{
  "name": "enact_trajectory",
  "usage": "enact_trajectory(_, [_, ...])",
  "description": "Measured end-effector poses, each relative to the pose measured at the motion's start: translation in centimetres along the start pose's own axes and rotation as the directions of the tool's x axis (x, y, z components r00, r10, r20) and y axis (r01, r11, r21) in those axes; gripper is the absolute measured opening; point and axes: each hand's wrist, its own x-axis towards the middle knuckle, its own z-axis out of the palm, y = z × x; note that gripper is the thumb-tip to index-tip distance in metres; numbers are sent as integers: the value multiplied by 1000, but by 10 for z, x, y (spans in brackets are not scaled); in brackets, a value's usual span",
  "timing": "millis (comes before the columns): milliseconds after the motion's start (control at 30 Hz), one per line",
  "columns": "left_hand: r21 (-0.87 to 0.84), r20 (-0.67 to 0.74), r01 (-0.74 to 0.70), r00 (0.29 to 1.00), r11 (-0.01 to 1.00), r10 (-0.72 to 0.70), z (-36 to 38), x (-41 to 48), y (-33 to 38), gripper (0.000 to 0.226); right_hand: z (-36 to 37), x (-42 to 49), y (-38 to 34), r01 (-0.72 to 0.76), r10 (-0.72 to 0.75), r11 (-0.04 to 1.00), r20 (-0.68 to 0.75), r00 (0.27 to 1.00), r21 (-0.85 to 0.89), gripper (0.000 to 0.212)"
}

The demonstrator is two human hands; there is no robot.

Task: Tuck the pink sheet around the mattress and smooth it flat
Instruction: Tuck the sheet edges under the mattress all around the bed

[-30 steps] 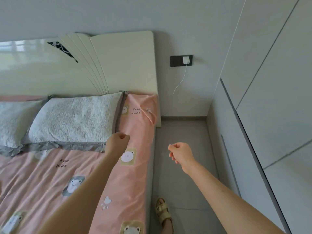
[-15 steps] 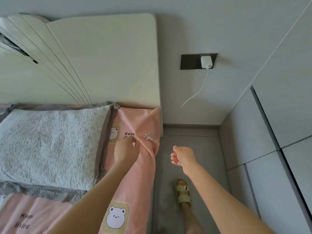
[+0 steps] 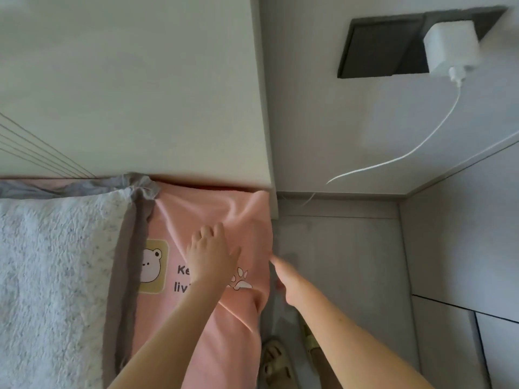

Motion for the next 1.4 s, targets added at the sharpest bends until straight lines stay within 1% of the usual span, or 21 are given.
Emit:
enact_trajectory(100, [11, -4, -50, 999, 999, 50, 11, 18, -6, 29, 17, 28, -9, -49, 38, 991, 86, 996, 126, 63])
enact_trajectory(167, [-2, 4, -98, 995, 995, 98, 16, 26, -11, 18, 28, 51, -10, -20, 11, 984, 51, 999, 180, 69])
enact_trajectory(200, [-14, 3, -125, 992, 992, 125, 19, 30, -13, 13, 33, 61, -8, 14, -16, 980, 4, 1000, 201, 65])
enact_trajectory(333, [-216, -116, -252, 966, 943, 231, 11, 38, -19, 17, 35, 68, 1, 212, -186, 962, -156, 970, 174, 3])
enact_trajectory(400, [-278, -199, -313, 944, 908, 264, -5, 40, -13, 19, 27, 62, 4, 326, -281, 936, -276, 919, 134, 11])
enact_trajectory(500, [-292, -271, -325, 930, 900, 248, -31, 44, 1, 20, 10, 24, 5, 477, -375, 873, -484, 790, 102, 30])
enact_trajectory(567, [-319, -340, -292, 923, 902, 179, -47, 44, 8, 19, -1, -13, 0, 654, -534, 756, -566, 629, 14, 39])
enact_trajectory(633, [-350, -393, -220, 917, 911, 70, -63, 44, 14, 17, -9, -43, -14, 778, -674, 617, -593, 441, -122, 39])
enact_trajectory(667, [-355, -404, -164, 915, 920, 7, -70, 44, 17, 16, -11, -49, -22, 805, -713, 567, -595, 371, -177, 38])
enact_trajectory(700, [-352, -401, -115, 915, 929, -39, -73, 46, 18, 16, -14, -50, -29, 816, -729, 542, -595, 337, -202, 38])
enact_trajectory(767, [-287, -333, -120, 943, 950, 19, -73, 52, 19, 15, -19, -38, -39, 770, -710, 594, -603, 364, -234, 45])
enact_trajectory(833, [-259, -172, -186, 974, 948, 144, -64, 64, 18, 13, -28, -16, -39, 623, -687, 693, -593, 420, -362, 48])
enact_trajectory(900, [-223, -49, -193, 981, 956, 186, -60, 78, 16, 18, -38, 2, -35, 468, -688, 726, -522, 505, -504, 33])
enact_trajectory(933, [-171, -41, -189, 982, 967, 185, -59, 84, 14, 21, -40, 7, -35, 391, -673, 729, -483, 561, -561, 20])
enact_trajectory(967, [-119, -56, -189, 981, 975, 184, -57, 89, 10, 23, -41, 9, -37, 335, -659, 719, -445, 606, -609, 19])
enact_trajectory(1033, [-53, -109, -203, 975, 978, 196, -52, 96, 0, 25, -40, 10, -44, 283, -648, 686, -386, 657, -670, 32])
enact_trajectory(1100, [3, -137, -205, 970, 979, 203, -45, 106, -14, 28, -34, 10, -56, 307, -675, 660, -362, 643, -686, 39])
enact_trajectory(1200, [139, -33, -251, 966, 958, 258, -35, 127, -33, 42, -19, 23, -78, 404, -722, 616, -280, 633, -676, 42])
enact_trajectory(1267, [197, 62, -293, 956, 936, 287, -30, 138, -40, 42, -7, 35, -92, 469, -721, 589, -166, 672, -658, 44])
enact_trajectory(1333, [222, 132, -306, 950, 926, 283, -26, 145, -43, 39, 2, 44, -102, 526, -677, 604, -36, 735, -598, 44])
enact_trajectory(1400, [243, 195, -306, 945, 921, 262, -24, 147, -45, 37, 6, 51, -108, 554, -632, 615, 69, 772, -561, 35])
